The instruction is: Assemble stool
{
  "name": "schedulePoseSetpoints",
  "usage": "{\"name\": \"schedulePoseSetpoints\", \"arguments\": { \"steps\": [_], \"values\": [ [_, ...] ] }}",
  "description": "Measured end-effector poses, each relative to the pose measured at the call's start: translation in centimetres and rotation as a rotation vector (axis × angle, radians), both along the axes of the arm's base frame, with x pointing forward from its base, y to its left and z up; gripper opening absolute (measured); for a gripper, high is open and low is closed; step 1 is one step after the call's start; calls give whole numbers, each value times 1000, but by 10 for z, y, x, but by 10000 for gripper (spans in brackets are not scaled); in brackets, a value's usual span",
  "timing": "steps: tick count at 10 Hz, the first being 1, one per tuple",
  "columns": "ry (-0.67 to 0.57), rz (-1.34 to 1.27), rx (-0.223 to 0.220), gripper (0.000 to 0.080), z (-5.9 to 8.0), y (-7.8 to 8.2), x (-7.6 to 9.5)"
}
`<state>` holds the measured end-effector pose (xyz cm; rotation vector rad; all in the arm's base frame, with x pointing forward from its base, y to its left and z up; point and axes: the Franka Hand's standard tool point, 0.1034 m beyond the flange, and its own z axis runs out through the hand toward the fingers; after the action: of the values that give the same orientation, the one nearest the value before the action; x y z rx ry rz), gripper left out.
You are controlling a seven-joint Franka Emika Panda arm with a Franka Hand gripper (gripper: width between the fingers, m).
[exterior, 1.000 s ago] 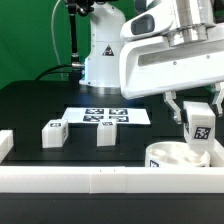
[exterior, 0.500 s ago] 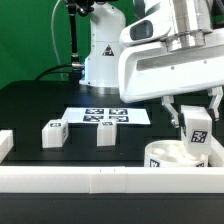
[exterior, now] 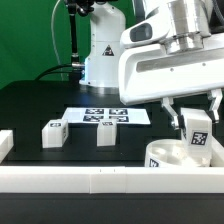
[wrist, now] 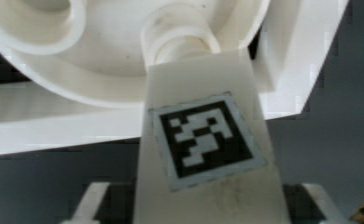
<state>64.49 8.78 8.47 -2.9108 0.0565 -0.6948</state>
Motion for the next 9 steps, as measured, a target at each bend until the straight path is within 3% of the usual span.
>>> {"name": "schedulePoseSetpoints", "arguments": {
  "steps": [4, 5, 6, 9],
  "values": [
    [-11, -1, -3, 327, -2, 0, -2],
    [-11, -1, -3, 423, -2, 0, -2],
    [-8, 0, -3, 581, -1, 0, -2],
    [7, 10, -5, 646, 8, -1, -1]
  ]
}}
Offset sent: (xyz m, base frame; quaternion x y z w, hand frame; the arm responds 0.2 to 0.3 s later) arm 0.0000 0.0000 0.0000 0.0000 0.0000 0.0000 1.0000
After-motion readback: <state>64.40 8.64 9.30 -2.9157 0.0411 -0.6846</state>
